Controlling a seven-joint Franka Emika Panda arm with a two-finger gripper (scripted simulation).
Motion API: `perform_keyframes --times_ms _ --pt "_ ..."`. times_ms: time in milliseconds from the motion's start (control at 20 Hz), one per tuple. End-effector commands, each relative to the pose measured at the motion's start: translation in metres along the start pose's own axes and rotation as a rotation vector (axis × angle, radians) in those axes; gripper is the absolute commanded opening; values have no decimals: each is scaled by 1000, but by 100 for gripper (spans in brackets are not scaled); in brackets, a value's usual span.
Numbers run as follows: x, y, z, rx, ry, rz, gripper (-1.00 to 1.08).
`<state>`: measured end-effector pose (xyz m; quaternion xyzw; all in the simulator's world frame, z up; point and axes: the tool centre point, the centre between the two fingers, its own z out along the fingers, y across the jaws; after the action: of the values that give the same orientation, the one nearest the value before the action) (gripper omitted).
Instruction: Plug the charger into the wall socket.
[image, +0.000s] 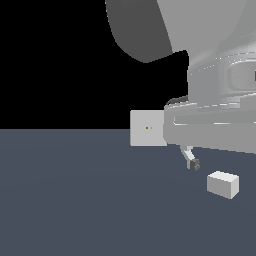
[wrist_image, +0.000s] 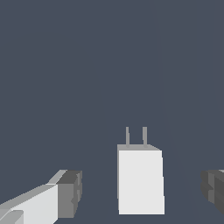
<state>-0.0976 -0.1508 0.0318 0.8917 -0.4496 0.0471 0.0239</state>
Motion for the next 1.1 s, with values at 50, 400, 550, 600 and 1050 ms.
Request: perform_keyframes --times_ms 50,400,550,600,1050 --pt "-2 0 13 0 0 1 100" --pt "-2 0 20 0 0 1 -100" --pt "-2 0 20 0 0 1 -100" --pt "-2 0 20 0 0 1 -100" --pt "-1 -2 18 3 0 -15 -100"
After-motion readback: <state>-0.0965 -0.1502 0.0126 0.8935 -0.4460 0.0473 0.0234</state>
